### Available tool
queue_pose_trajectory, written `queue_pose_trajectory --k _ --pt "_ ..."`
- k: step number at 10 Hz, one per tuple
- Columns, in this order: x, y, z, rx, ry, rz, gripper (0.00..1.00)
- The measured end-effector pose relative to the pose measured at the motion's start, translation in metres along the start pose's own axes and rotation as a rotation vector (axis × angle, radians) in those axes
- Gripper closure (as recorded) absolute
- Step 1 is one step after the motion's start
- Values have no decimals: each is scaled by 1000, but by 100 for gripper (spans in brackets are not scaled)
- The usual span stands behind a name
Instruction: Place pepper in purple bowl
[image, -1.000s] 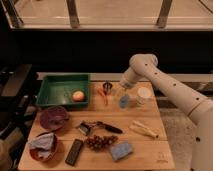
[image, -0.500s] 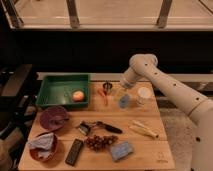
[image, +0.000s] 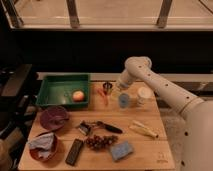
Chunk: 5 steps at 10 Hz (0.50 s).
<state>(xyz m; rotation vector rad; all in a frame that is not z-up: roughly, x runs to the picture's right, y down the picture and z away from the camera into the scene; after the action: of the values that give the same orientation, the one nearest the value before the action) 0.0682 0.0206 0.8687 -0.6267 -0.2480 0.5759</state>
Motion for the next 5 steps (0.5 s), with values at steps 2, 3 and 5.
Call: queue_pose_trajectory --k 2,3,5 --pt "-8 1 14 4 -13 37 30" --pt "-11 0 18 9 -21 60 30" --pt "-16 0 30 21 -27 86 30"
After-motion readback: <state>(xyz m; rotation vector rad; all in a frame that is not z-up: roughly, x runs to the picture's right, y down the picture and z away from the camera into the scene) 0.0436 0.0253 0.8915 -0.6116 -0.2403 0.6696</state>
